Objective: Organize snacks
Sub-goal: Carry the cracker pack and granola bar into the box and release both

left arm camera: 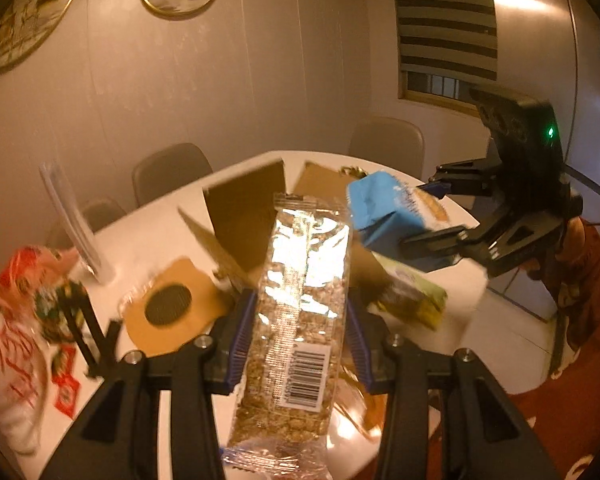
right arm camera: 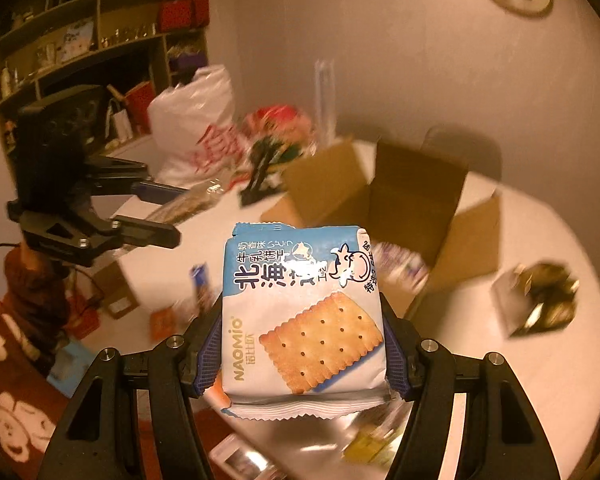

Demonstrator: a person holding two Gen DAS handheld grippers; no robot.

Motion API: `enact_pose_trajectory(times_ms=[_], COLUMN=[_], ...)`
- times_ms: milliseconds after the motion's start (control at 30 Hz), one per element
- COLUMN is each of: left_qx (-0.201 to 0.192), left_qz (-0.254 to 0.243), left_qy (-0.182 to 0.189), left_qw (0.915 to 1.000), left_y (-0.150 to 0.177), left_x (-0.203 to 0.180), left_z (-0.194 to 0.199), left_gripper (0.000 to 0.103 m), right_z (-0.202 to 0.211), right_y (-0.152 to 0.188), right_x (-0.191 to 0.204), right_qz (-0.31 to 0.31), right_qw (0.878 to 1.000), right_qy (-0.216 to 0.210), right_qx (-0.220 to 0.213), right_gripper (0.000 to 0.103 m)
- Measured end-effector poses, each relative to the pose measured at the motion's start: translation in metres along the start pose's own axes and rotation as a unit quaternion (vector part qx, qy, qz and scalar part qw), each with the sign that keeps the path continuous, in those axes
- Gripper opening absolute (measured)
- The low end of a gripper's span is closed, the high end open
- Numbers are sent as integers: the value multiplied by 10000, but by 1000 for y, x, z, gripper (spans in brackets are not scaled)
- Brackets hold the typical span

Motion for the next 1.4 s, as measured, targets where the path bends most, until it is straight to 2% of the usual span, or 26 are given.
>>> enact_pose_trajectory(times_ms=[133, 267, 500, 667, 933, 1000, 1233, 1333, 1400], left_qx=[88, 287, 729, 1132, 1495, 1518, 1593, 1561, 1499], left_qz=[-155, -261, -344, -418, -564, -536, -558, -530, -499], left_qy=[-3, 72, 209, 303, 373, 426, 442, 436, 406], left_qw=[9998, 9992, 9965, 9922, 9864, 9860, 9847, 9853, 9866], left_y=[-29, -46, -47, -38, -26, -27, -24, -24, -26], left_x=[7, 16, 30, 38, 36, 34, 33, 33, 34], left_z=[-37, -76, -137, -180, -216, -221, -226, -224, -222], left_gripper=[40, 40, 40, 40, 40, 33, 34, 37, 45], right_z=[-25, -58, -118, -140, -159, -161, -155, -143, -134], right_y=[-22, -29, -25, -15, -4, -2, -3, -5, -7], right_x=[-27, -54, -78, -81, -78, -77, -72, -70, -69], right_qz=[19, -17, 111, 193, 317, 385, 504, 491, 467], right_qw=[9994, 9984, 9964, 9950, 9923, 9917, 9911, 9920, 9928], right_qy=[332, 529, 497, 307, 81, 67, 12, 10, 8], right_qx=[-18, 182, 683, 933, 1194, 1226, 1234, 1162, 1103], right_gripper=[63, 63, 63, 63, 63, 63, 63, 64, 65])
Point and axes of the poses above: each gripper's, at about its wrist camera, not at the fingertips, and z roughly against the way its jaws point, x to its left, y to its underside, the point moved 7 cm from there along -z, roughly the way its jaws point, and after that the axes turned 12 degrees about -x, right-handed, at the moved point
